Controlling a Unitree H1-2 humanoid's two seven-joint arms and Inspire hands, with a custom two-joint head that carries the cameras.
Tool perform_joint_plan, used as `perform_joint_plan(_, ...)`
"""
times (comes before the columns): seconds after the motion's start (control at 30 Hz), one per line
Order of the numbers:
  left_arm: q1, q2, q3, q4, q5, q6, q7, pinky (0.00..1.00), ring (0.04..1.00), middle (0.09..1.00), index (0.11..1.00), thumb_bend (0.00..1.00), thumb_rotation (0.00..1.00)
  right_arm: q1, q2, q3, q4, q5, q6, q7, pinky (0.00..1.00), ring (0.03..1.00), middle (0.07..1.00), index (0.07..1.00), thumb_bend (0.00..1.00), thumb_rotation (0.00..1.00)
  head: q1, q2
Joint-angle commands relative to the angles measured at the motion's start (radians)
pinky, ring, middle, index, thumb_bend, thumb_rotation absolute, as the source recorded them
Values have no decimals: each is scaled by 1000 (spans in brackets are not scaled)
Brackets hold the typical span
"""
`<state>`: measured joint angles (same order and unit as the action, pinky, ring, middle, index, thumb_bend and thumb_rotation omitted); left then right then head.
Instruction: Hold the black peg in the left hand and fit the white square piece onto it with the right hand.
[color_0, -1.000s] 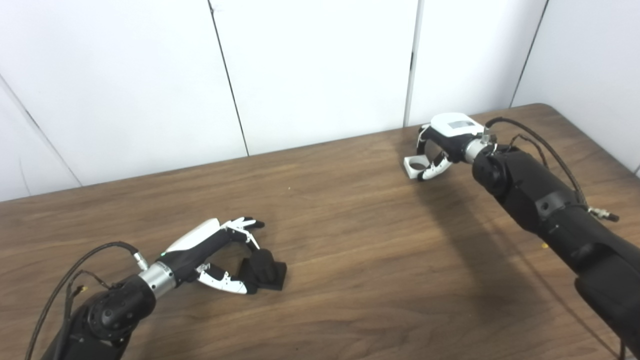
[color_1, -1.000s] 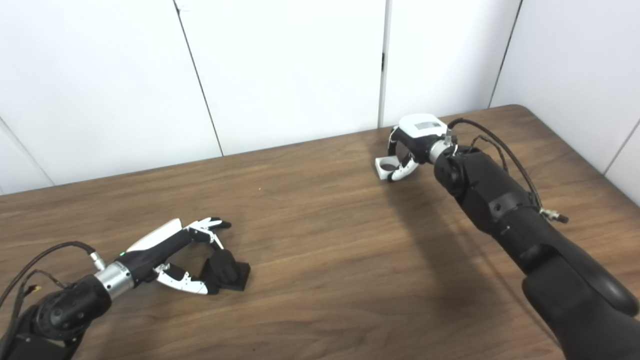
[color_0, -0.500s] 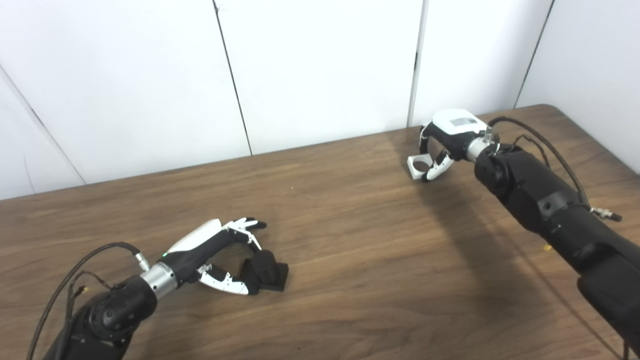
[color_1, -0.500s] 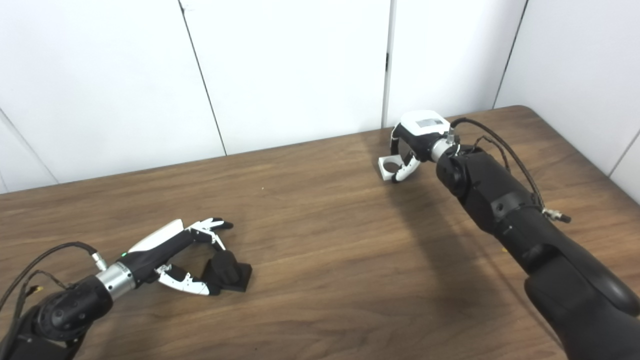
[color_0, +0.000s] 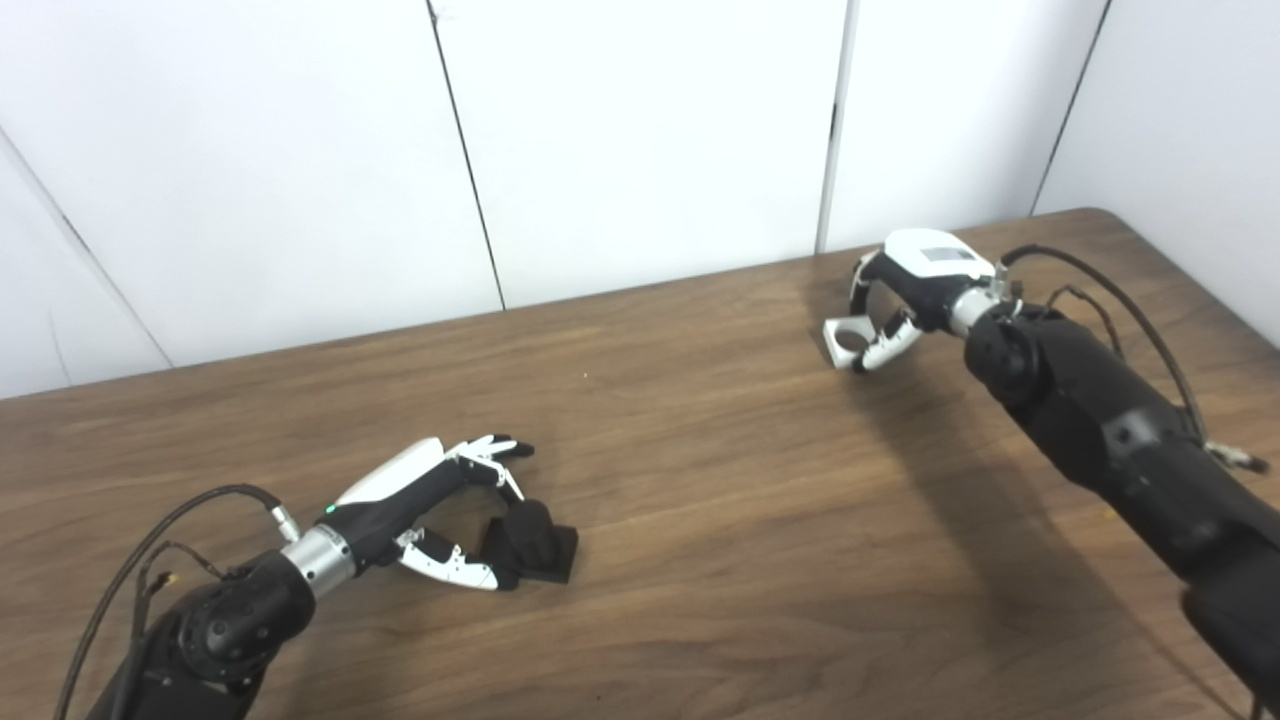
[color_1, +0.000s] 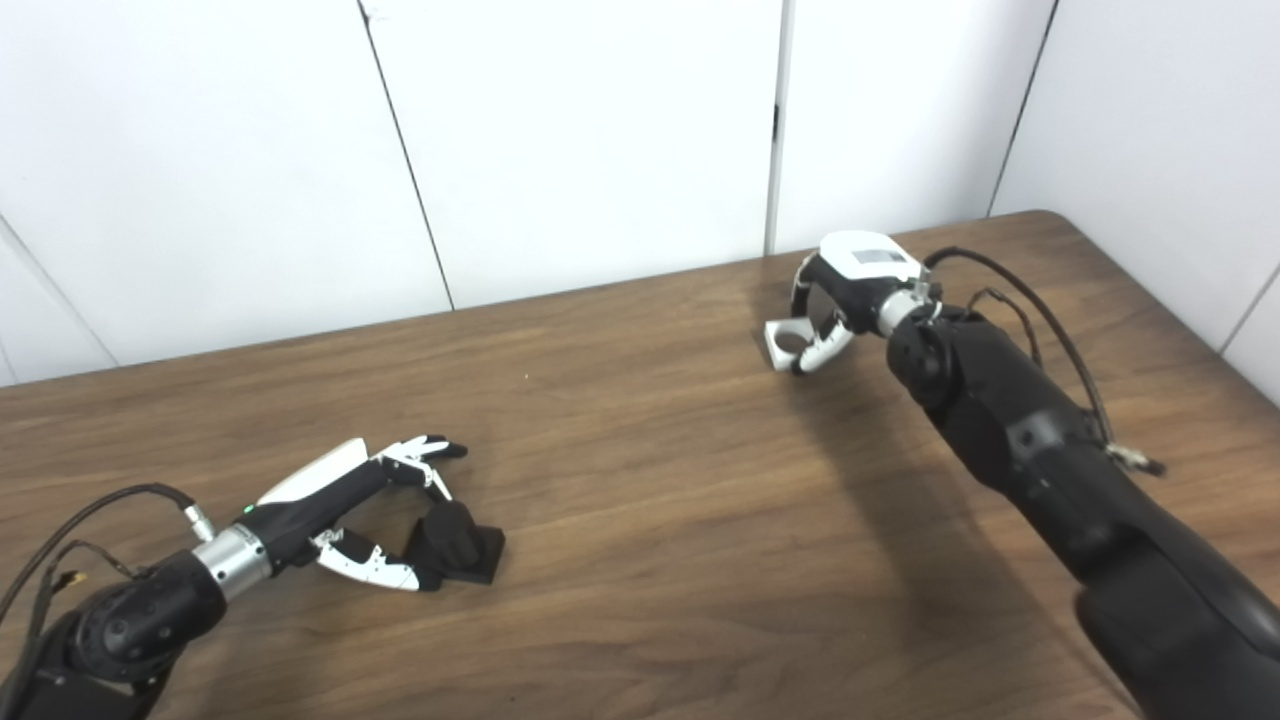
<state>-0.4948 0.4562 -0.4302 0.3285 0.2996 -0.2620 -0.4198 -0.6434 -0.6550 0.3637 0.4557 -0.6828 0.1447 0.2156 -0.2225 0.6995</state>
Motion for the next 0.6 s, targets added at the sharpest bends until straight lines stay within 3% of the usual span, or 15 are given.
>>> perform_joint_plan(0.0,18,9,-31,32,58,0,-35,1000,1000,948,492,519,80,-6,-41,-11,-67,7,4,60,976,951,870,483,522,133,6,-1)
perform_joint_plan(0.4,3,-22,-28,85,57,-22,-13,1000,1000,943,491,520,79,9,-60,-62,-251,29,-23,137,955,946,864,483,523,133,63,-6)
perform_joint_plan(0.57,0,-32,-29,82,59,9,-20,1000,1000,947,491,520,77,4,-65,-58,-325,27,-51,175,943,942,864,482,523,134,88,-11)
